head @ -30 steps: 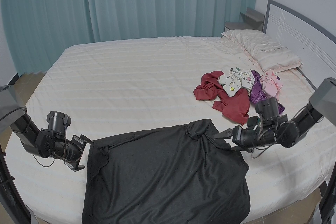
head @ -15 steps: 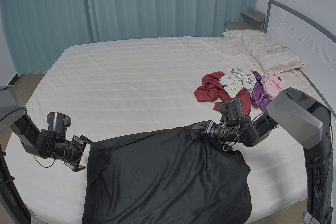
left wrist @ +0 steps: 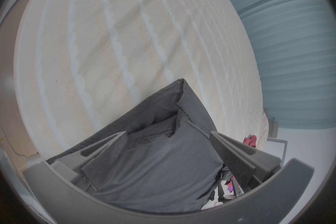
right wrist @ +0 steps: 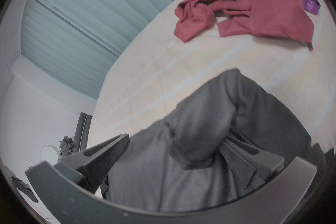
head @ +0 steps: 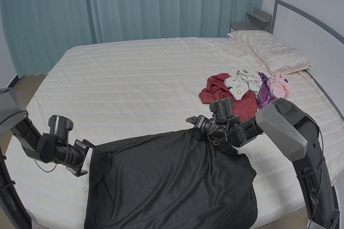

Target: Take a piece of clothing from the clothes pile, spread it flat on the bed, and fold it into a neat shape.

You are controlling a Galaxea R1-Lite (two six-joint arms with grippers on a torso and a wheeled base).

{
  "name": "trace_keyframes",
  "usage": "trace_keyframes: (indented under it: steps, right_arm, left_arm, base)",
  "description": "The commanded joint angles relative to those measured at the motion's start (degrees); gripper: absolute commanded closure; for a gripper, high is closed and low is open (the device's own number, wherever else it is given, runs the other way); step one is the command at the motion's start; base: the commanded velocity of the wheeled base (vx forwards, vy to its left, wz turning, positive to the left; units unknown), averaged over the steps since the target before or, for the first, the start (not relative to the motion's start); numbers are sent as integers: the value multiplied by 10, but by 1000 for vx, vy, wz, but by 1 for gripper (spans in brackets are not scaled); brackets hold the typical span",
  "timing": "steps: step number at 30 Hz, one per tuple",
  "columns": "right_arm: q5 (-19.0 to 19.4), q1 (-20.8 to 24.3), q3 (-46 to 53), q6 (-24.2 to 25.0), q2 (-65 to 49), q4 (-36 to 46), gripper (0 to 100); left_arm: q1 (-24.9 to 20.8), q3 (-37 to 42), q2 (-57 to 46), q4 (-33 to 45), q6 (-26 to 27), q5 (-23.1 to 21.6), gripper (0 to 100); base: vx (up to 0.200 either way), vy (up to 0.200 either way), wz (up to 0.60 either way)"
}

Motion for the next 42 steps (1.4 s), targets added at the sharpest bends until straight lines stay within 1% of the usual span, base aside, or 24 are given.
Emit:
trace_keyframes:
  steps: [1,2,4,5,8,12,19,22,25,26,27,28,29,32,33,34,35,37,38,40,42]
  right_arm:
    - [-28,-17,-96,-1,54,-2,0]
    - [-42,-29,-149,-1,73,3,0]
    - [-63,-47,-214,-2,102,10,0]
    - [-71,-53,-217,-4,114,13,0]
    - [-73,-78,-217,-17,124,10,0]
    - [-75,-103,-217,-17,130,-16,0]
    - [-76,-120,-217,-16,102,-10,0]
    - [-70,-116,-162,-23,67,-12,0]
    - [-54,-112,-106,-63,44,-18,0]
    - [-42,-112,-70,-97,32,-19,0]
    - [-35,-112,-42,-120,24,-25,0]
    - [-35,-112,-42,-120,24,-25,0]
    - [-25,-112,9,-165,8,-41,0]
    - [1,-107,88,-224,-15,-85,0]
    - [5,-106,98,-232,-19,-90,0]
    - [11,-103,126,-259,-27,-99,0]
    - [11,-103,130,-265,-28,-99,0]
    - [9,-97,152,-325,-27,-105,0]
    - [10,-96,154,-343,-25,-109,0]
    - [9,-89,158,-357,-23,-118,0]
    - [8,-81,161,-359,-22,-126,0]
  left_arm:
    - [0,1,1,0,0,0,0]
    - [0,1,2,0,1,0,0]
    - [0,1,2,0,1,0,0]
    - [0,1,2,-1,1,0,0]
    - [-1,1,2,0,1,0,0]
    - [-1,1,2,-1,1,0,0]
    - [-1,1,2,-1,1,0,0]
    - [-1,1,2,0,1,0,0]
    - [-1,1,2,0,1,0,0]
    - [-1,1,2,0,0,0,0]
    - [-1,1,2,0,0,0,0]
    - [-1,1,2,0,0,0,0]
    - [-1,1,2,0,0,0,0]
    - [-1,1,2,0,1,0,0]
    - [-1,1,2,0,1,0,0]
    - [-1,1,2,0,1,0,0]
    - [-1,1,2,0,1,0,0]
    - [-1,1,2,0,1,0,0]
    - [-1,1,2,0,1,0,0]
    - [-1,1,2,0,0,0,0]
    - [-1,1,2,0,0,0,0]
  base:
    - [0,0,0]
    - [0,0,0]
    - [0,0,0]
    - [0,0,0]
    - [0,0,0]
    - [0,0,0]
    - [0,0,0]
    - [0,0,0]
    - [0,0,0]
    - [0,0,0]
    - [0,0,0]
    - [0,0,0]
    - [0,0,0]
    - [0,0,0]
    - [0,0,0]
    - [0,0,0]
    - [0,0,0]
    - [0,0,0]
    - [0,0,0]
    - [0,0,0]
    - [0,0,0]
